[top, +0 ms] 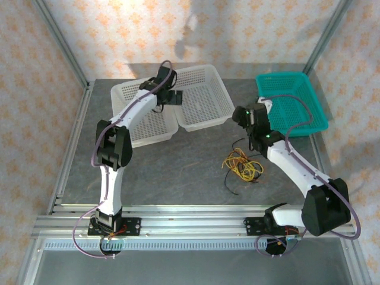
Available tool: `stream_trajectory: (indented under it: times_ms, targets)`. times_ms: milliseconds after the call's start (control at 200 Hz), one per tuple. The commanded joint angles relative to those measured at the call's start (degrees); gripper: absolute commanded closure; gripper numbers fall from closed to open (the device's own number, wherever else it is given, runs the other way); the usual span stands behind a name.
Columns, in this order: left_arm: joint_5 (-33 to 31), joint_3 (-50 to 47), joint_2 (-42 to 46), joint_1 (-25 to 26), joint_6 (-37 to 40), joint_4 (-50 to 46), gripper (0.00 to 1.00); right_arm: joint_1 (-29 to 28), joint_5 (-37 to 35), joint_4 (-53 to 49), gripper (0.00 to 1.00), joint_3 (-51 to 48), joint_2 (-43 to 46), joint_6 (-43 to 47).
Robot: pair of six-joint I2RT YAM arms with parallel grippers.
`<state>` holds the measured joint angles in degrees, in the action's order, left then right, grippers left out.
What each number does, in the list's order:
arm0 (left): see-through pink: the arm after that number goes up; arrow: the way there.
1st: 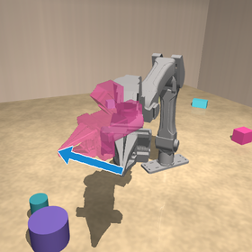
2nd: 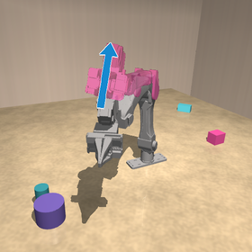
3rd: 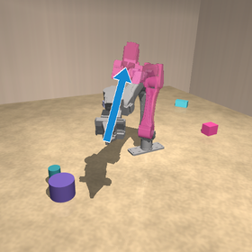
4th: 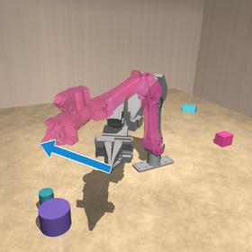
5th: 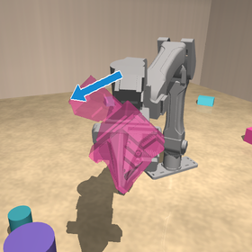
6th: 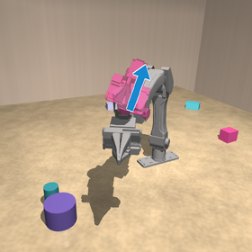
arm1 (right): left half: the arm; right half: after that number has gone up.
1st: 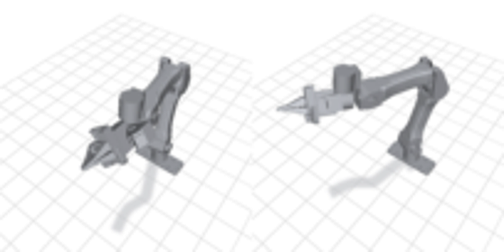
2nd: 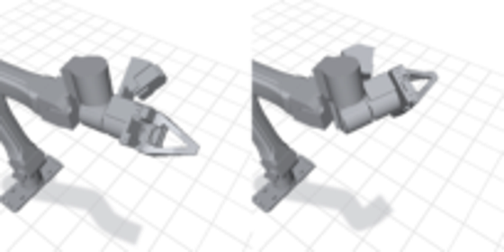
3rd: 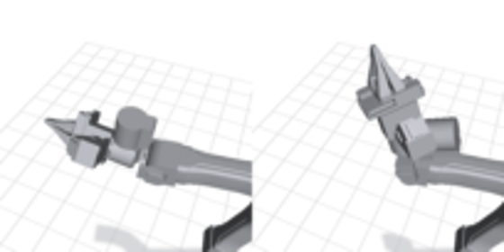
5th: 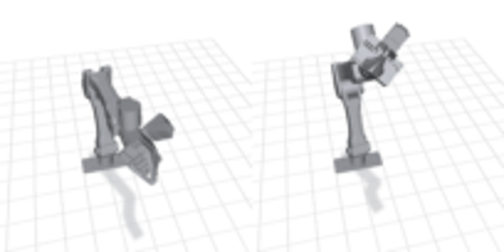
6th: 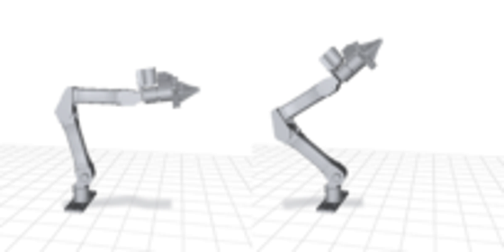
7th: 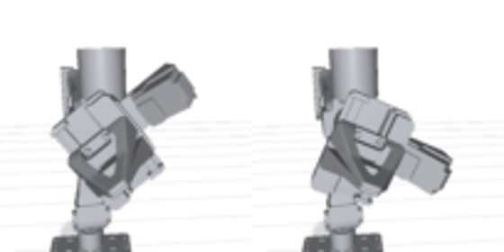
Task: Untangle the cables
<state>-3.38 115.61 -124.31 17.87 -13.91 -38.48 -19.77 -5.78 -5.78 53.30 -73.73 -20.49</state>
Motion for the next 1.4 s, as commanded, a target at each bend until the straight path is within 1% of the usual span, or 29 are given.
stream_trajectory:
  times_ms: [0,55,150,210,375,481,636,761,1016,1161,1282,1397]
  targets:
    - [-5.3,6.1,-4.3,-0.3,-5.1,-0.9,0.01,-0.3,12.2,4.1,0.17,1.6,1.7,5.8]
    - [-5.0,8.3,-6.2,-0.4,-5.7,-1.1,0.01,-1.2,15.5,6.4,0.16,1.4,2.0,6.2]
    - [-4.9,11.7,-9.1,-0.5,-7.1,-1.9,0.03,-3.3,18.2,8.6,0.16,2.2,1.3,7.1]
    - [-4.5,12.7,-10.2,-0.5,-8.2,-1.9,0.04,-4.7,18.4,9.1,0.18,3.2,0.2,7.6]
    - [-2.5,13.2,-11.9,-0.6,-10.2,-0.7,0.10,-6.5,16.9,6.7,0.19,7.2,-3.3,7.4]
    - [-1.9,13.6,-12.7,-0.5,-10.4,-0.8,0.17,-6.9,16.2,6.4,0.19,7.3,-3.4,7.2]
    - [-1.6,13.8,-13.6,-0.6,-9.1,-1.5,0.31,-6.9,13.6,5.3,0.19,6.7,-3.2,6.8]
    - [-1.5,13.9,-14.1,-0.6,-8.1,-1.9,0.37,-6.9,14.8,5.8,0.19,5.5,-3.0,6.3]
    - [-1.6,13.9,-15.1,-0.6,-7.7,-2.5,0.38,-6.9,14.8,6.4,0.19,3.8,-2.7,5.2]
    - [-2.1,15.8,-16.5,-0.6,-7.3,-4.0,0.38,-7.1,14.9,6.5,0.19,2.9,-2.4,5.1]
    - [-2.3,16.2,-16.8,-0.6,-6.3,-4.4,0.44,-7.1,14.8,6.6,0.19,2.3,-2.1,4.9]
    - [-1.2,16.2,-16.9,-0.6,-4.0,-4.6,0.52,-7.1,14.3,6.3,0.20,2.5,-2.0,5.0]
